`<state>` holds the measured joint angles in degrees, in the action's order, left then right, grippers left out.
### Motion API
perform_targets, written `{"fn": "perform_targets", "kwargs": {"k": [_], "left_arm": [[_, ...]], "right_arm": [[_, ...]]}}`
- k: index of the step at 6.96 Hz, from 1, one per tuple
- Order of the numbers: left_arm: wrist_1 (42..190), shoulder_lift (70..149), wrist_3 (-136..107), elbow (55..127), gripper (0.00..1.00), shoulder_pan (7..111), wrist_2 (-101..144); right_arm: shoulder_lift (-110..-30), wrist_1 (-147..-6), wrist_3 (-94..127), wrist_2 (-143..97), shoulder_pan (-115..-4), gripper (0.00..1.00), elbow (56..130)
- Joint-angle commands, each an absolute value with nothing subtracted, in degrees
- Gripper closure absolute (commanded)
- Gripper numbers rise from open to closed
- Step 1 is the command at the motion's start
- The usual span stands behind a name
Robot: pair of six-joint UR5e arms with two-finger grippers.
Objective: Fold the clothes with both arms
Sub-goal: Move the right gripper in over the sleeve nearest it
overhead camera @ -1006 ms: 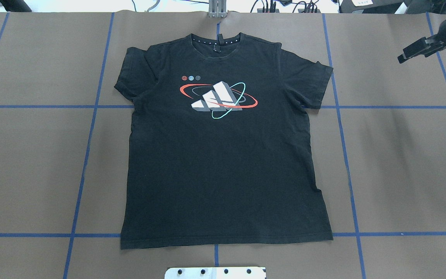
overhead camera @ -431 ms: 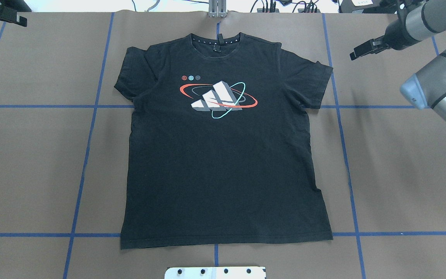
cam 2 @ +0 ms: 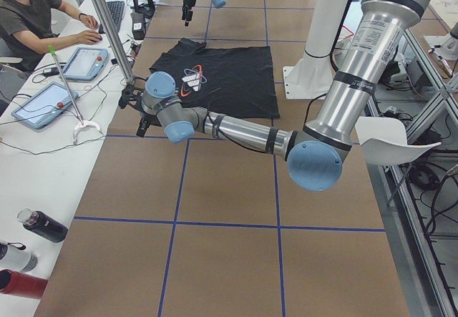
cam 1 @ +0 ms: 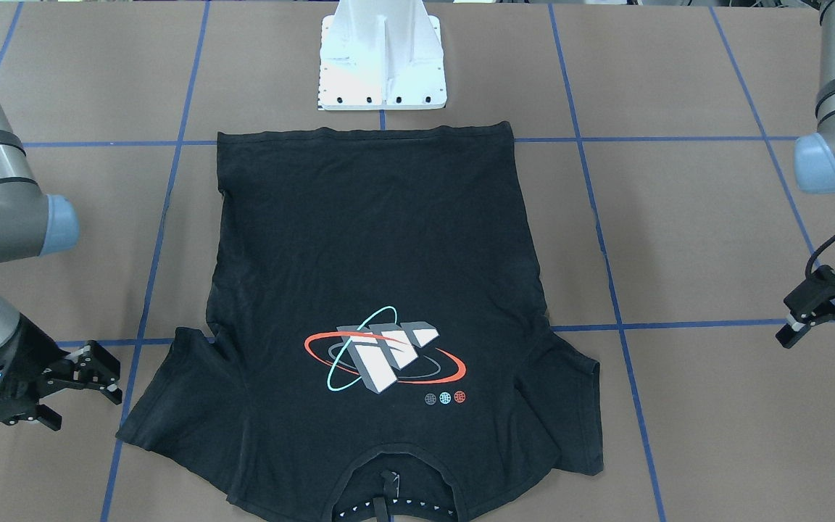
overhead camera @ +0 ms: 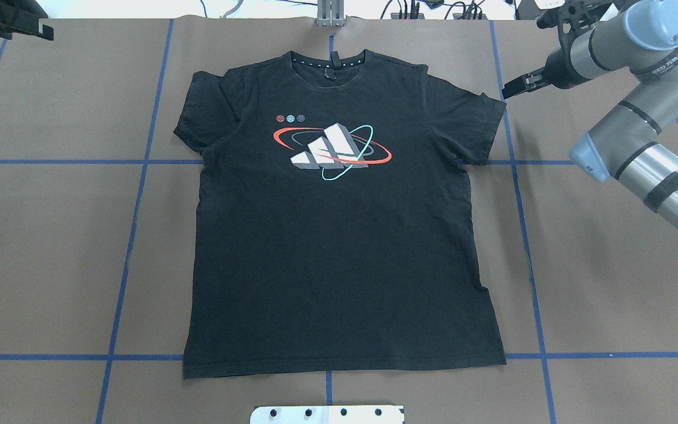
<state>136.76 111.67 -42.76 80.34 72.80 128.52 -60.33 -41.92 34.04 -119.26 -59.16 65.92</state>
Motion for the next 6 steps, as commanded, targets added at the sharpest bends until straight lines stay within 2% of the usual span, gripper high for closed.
{"fn": "perform_targets", "kwargs": {"k": [1, 4, 6], "left_arm": [[136.8, 111.9, -43.1, 80.2, 0.0, 72.6, 128.5], [136.8, 112.4, -43.1, 80.2, 0.0, 72.6, 128.5], [136.8, 112.6, -43.1, 80.2, 0.0, 72.6, 128.5]], "right_arm": [[-57.8, -36.1, 34.1, -115.3, -57.3, 0.1, 60.1], [-55.3, -36.1, 34.1, -115.0, -56.6, 0.1, 55.6], [-55.5, -36.2, 34.1, -115.0, -56.2, 0.18, 54.8]]}}
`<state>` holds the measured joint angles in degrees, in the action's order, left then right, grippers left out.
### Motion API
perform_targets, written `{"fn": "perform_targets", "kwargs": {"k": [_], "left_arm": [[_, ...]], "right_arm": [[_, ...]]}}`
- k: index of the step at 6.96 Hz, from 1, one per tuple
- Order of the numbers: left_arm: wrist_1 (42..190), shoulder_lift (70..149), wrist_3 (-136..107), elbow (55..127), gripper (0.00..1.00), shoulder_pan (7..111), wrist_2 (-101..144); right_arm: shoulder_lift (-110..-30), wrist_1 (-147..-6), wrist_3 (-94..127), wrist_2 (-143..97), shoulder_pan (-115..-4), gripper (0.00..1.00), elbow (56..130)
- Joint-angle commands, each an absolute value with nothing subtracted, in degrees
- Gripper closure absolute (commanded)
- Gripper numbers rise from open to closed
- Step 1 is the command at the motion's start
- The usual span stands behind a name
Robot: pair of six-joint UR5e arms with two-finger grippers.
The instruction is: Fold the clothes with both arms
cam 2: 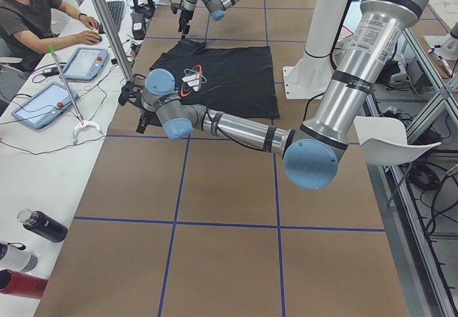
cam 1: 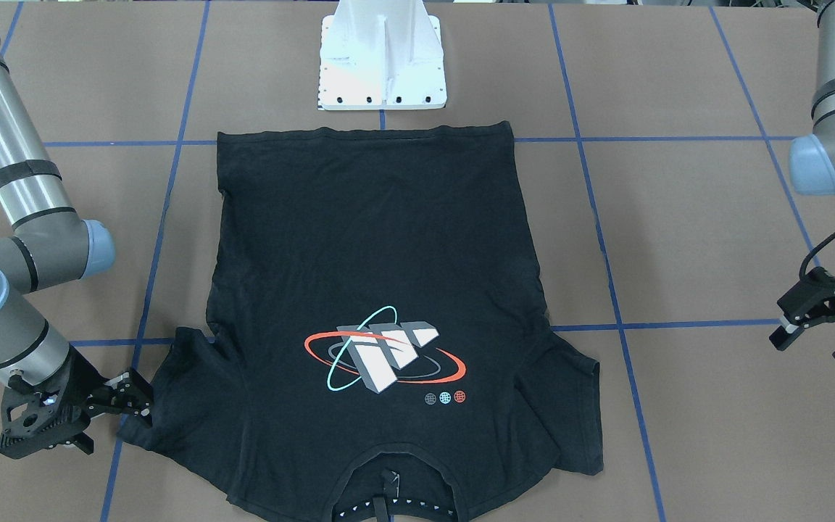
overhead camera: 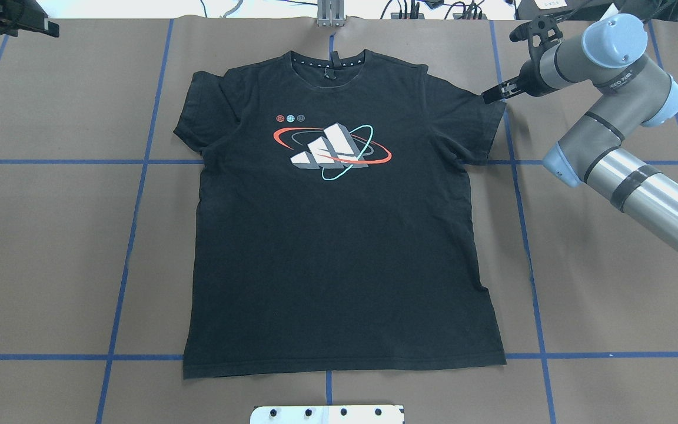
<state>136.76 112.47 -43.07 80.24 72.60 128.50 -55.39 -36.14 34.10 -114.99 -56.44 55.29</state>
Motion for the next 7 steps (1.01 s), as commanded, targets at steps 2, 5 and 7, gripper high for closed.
{"fn": "perform_targets", "kwargs": {"k": [2, 5, 7], "left_arm": [[136.7, 112.9, -43.2, 80.3, 0.0, 72.6, 128.5], [136.7, 113.3, -43.2, 80.3, 0.0, 72.6, 128.5], [136.7, 113.4, -43.2, 80.3, 0.0, 72.6, 128.5]], "right_arm": [[-55.6, -36.4, 34.2, -115.3, -56.1, 0.21, 54.3], [-55.6, -36.6, 34.2, -115.5, -56.1, 0.28, 54.2], [-55.7, -36.6, 34.2, -115.4, -56.1, 0.35, 54.2]]}}
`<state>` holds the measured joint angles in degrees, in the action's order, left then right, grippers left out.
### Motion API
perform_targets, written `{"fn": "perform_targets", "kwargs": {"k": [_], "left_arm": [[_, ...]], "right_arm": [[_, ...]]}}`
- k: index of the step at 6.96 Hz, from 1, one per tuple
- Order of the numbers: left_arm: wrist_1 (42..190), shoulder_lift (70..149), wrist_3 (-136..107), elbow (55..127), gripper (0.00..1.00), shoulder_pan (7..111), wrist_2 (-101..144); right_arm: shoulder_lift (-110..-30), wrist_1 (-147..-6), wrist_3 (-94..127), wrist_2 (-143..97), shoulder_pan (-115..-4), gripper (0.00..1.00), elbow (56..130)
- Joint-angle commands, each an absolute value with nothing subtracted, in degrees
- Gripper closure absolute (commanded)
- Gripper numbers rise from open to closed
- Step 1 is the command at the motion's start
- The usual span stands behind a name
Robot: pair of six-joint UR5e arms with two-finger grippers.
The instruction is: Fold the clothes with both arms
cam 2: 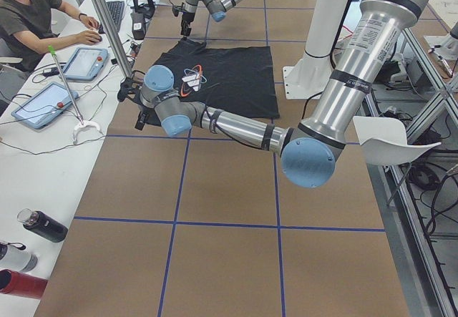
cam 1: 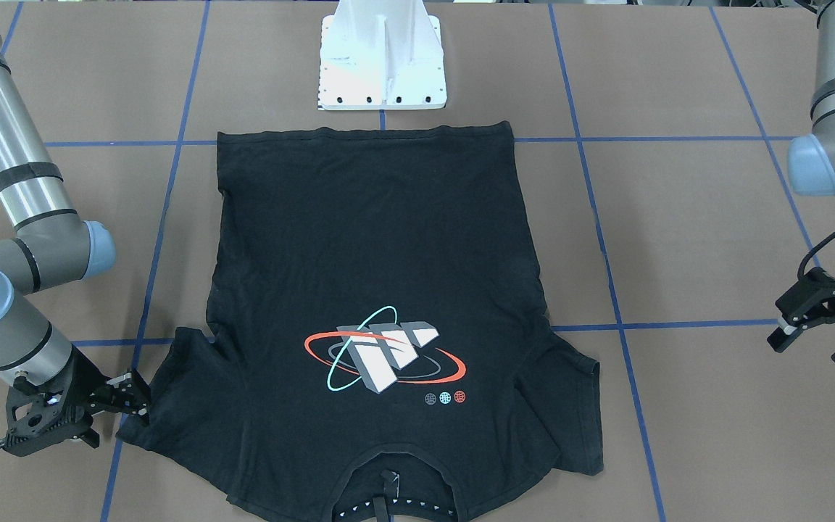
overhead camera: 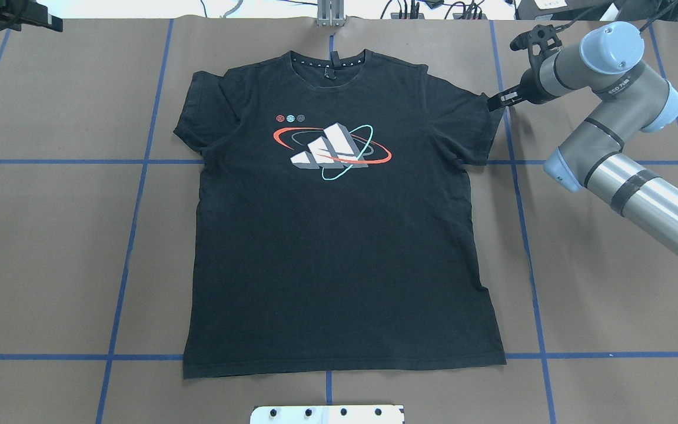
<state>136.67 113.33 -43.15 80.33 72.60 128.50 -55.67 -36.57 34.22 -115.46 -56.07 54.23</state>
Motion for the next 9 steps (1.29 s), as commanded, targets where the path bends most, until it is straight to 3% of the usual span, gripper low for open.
{"fn": "perform_targets", "kwargs": {"k": [1, 3, 5, 9], "left_arm": [[136.7, 113.4, -43.1, 80.3, 0.0, 72.6, 128.5], [136.7, 113.4, -43.1, 80.2, 0.0, 72.6, 128.5], [136.7, 113.4, -43.1, 80.3, 0.0, 72.6, 128.5], [136.7, 113.4, -43.0, 80.4, 0.0, 72.6, 128.5]], "right_arm": [[-55.6, -36.7, 34.2, -115.4, -56.0, 0.35, 54.1], [-55.4, -36.7, 34.2, -115.4, -55.9, 0.37, 53.7], [-55.3, -36.7, 34.2, -115.4, -55.9, 0.48, 53.7], [-55.5, -36.7, 34.2, -115.4, -56.0, 0.48, 53.6]]}}
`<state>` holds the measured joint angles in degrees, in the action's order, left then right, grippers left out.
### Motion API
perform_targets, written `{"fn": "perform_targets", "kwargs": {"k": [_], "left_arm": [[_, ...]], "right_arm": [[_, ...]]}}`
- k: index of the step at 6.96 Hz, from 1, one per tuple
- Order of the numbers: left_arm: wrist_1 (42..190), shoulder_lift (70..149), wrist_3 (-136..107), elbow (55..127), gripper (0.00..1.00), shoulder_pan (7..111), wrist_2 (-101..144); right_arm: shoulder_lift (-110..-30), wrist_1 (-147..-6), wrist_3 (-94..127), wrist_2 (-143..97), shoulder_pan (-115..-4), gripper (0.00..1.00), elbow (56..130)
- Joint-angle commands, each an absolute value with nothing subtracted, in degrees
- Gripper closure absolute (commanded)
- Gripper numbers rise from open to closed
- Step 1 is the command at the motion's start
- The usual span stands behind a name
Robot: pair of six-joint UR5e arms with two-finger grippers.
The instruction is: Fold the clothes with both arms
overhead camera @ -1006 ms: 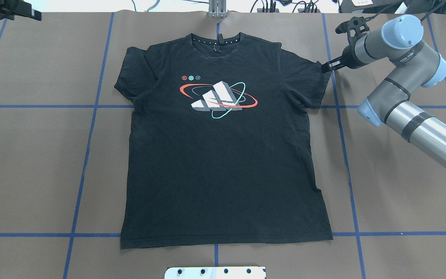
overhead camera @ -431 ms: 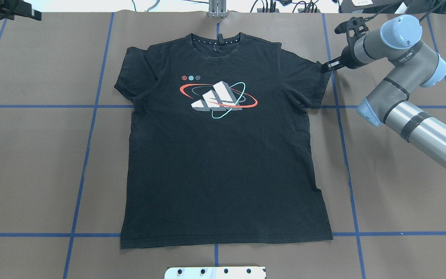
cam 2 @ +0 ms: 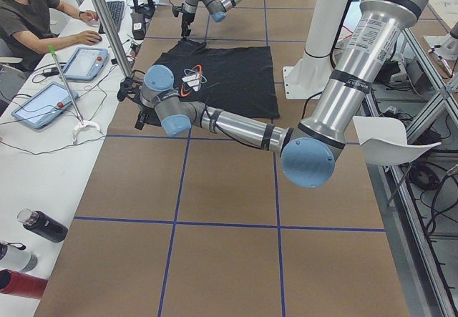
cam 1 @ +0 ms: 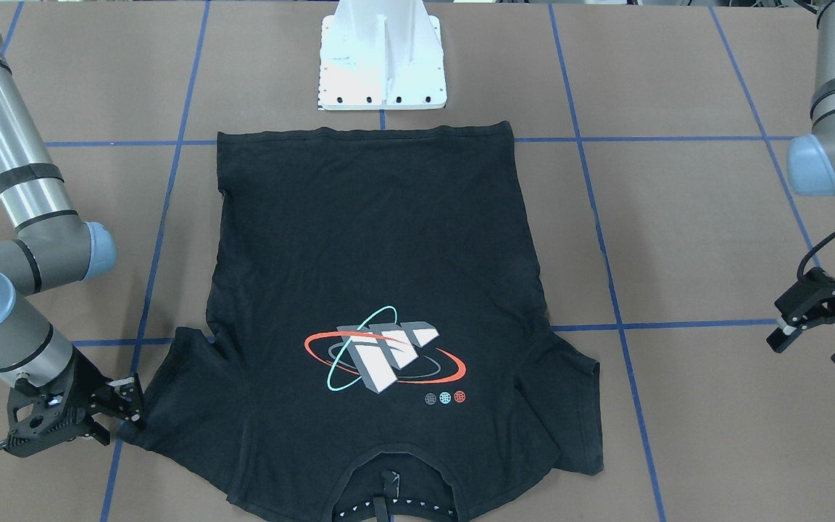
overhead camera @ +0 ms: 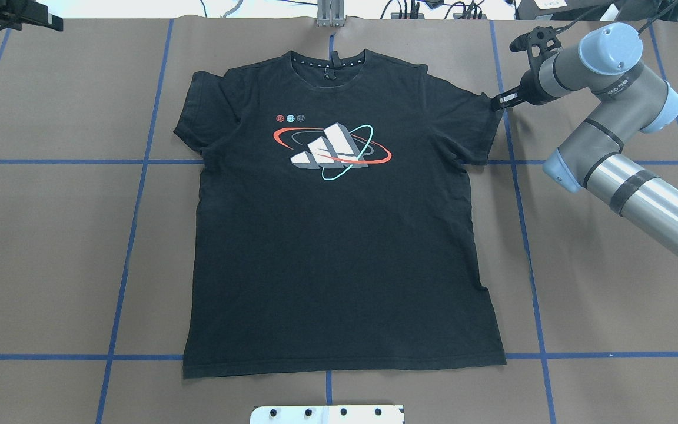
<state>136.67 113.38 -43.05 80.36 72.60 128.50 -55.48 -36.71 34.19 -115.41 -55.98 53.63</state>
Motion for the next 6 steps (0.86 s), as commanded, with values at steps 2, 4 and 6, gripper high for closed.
{"fn": "perform_targets", "kwargs": {"k": [2, 4, 6], "left_arm": [[136.7, 113.4, -43.1, 80.6, 0.0, 72.6, 128.5], [136.7, 113.4, -43.1, 80.6, 0.0, 72.6, 128.5], [136.7, 113.4, -43.2, 80.8, 0.0, 72.7, 128.5]], "right_arm": [[-55.6, -36.8, 34.2, -115.5, -56.0, 0.48, 53.6], [-55.6, -37.1, 34.2, -115.5, -56.0, 0.48, 53.6], [-55.5, -37.1, 34.3, -115.5, -56.0, 0.53, 53.6]]}}
